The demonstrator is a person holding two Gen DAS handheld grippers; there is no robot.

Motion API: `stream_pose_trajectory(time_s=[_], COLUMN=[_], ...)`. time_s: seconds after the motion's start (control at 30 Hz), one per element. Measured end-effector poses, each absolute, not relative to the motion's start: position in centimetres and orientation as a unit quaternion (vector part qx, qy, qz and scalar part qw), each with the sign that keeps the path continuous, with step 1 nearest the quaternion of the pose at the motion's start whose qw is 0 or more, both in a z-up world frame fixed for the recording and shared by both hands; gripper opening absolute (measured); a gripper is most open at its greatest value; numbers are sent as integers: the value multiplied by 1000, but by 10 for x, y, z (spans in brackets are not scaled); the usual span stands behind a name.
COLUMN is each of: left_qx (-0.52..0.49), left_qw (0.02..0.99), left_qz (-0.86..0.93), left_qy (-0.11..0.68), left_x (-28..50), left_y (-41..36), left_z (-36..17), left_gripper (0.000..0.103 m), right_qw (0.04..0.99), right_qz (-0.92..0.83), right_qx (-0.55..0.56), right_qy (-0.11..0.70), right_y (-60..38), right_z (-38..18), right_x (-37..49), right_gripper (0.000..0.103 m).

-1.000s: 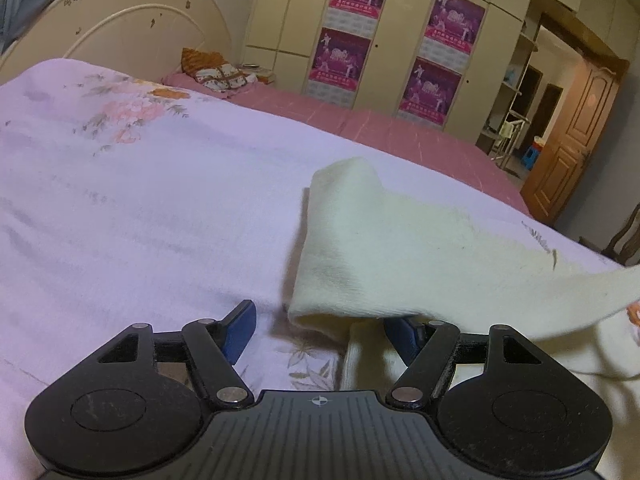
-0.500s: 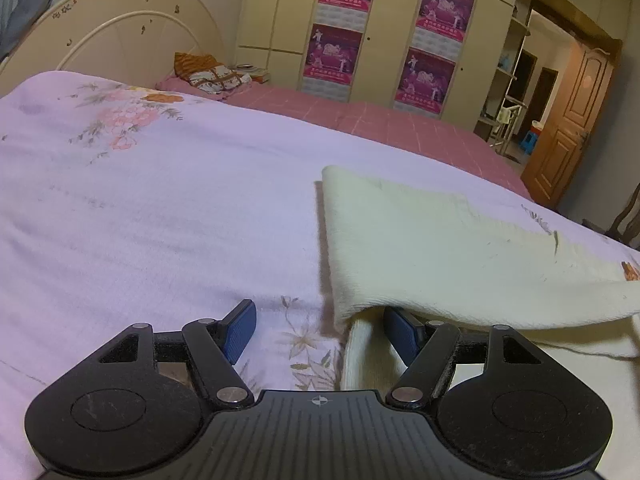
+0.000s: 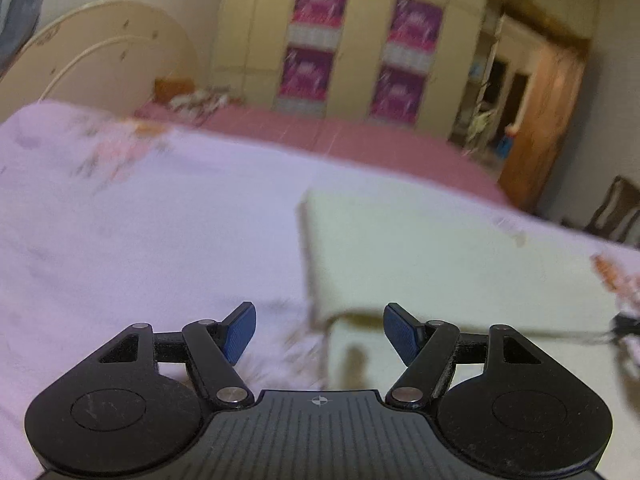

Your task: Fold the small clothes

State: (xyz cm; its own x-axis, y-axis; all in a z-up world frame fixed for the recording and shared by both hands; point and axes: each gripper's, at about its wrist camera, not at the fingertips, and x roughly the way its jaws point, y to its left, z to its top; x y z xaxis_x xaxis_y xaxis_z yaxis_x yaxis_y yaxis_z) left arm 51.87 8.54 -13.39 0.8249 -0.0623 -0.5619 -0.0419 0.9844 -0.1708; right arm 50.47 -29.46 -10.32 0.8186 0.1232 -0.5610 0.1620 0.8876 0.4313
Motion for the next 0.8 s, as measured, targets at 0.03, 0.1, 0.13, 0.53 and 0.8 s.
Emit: stream_pose_trajectory(time_s=[0.03, 0.1, 0.13, 0.53, 0.8], left_qx=[-84, -73, -69, -14, -16], left_qw=[954, 954, 953, 946, 948], left_qz=[-18, -46, -55, -74, -86], left_qy=[287, 286, 291, 314, 307], left_x=[522, 534, 540, 546, 606], left_y=[80, 67, 61, 45, 12], left_z=[-130, -128, -130, -141, -133], left_gripper=[71, 71, 71, 71, 71], right_qw=[924, 925, 926, 929, 948], right_qz=[-11, -12, -13, -26, 45], right_qx=[234, 229, 225, 198, 119], right_qy=[302, 302, 303, 312, 291], right_y=[-293, -291, -290, -289, -222], right_z=[-104, -105, -105, -102, -78], right_x=[504, 502, 502, 493, 548], right_gripper=[5, 5, 5, 10, 28])
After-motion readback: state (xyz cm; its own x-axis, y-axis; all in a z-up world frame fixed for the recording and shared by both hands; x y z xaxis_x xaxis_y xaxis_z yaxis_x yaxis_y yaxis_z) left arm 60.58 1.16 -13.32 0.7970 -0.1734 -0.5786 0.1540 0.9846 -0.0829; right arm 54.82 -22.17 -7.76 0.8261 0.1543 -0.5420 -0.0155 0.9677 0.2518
